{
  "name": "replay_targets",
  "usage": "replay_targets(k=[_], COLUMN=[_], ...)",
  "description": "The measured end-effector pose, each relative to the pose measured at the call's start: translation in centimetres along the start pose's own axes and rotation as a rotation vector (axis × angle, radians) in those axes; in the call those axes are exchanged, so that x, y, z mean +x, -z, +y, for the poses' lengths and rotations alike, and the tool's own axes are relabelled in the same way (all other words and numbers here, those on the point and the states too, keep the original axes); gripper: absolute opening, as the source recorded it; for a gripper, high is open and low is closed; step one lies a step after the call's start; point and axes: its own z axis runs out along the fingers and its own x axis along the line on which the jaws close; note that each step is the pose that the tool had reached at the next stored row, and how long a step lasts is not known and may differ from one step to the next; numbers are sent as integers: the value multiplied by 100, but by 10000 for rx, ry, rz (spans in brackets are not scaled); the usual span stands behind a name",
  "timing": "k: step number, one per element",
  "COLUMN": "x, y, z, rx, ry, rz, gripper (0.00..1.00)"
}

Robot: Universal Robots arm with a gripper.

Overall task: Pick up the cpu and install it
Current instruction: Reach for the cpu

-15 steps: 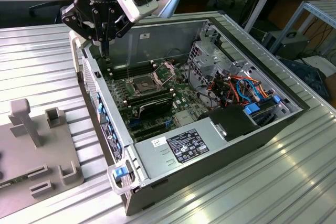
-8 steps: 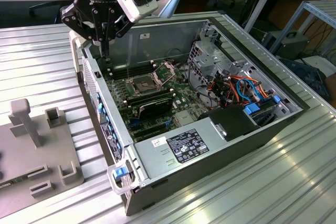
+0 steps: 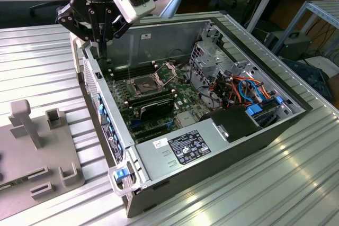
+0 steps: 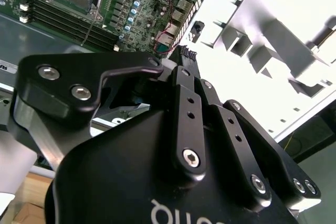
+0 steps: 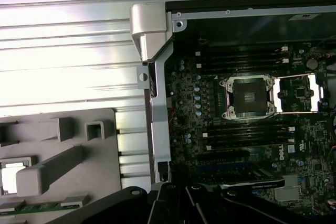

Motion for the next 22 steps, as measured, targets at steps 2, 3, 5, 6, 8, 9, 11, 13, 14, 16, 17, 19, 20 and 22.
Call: replay_targets(k=[2, 3, 5, 6, 8, 9, 11, 13, 14, 16, 17, 19, 20, 22], x=[18, 31, 49, 56, 77, 83, 101, 116, 123, 133, 139, 153, 165, 166], y=[0, 1, 1, 1, 2, 2, 3, 3, 3, 3, 3, 4, 4, 4], z=[-1, -2, -4, -4, -5, -6, -7, -9, -9, -10, -10, -11, -12, -12], rx=[0, 0, 0, -1, 0, 0, 0, 0, -1, 0, 0, -1, 0, 0], ry=[0, -1, -1, 0, -1, 0, 0, 0, -1, 0, 0, 0, 0, -1], rz=[0, 0, 0, 0, -1, 0, 0, 0, 0, 0, 0, 0, 0, -1], gripper=[11, 11, 11, 11, 11, 11, 11, 11, 11, 11, 11, 11, 11, 11])
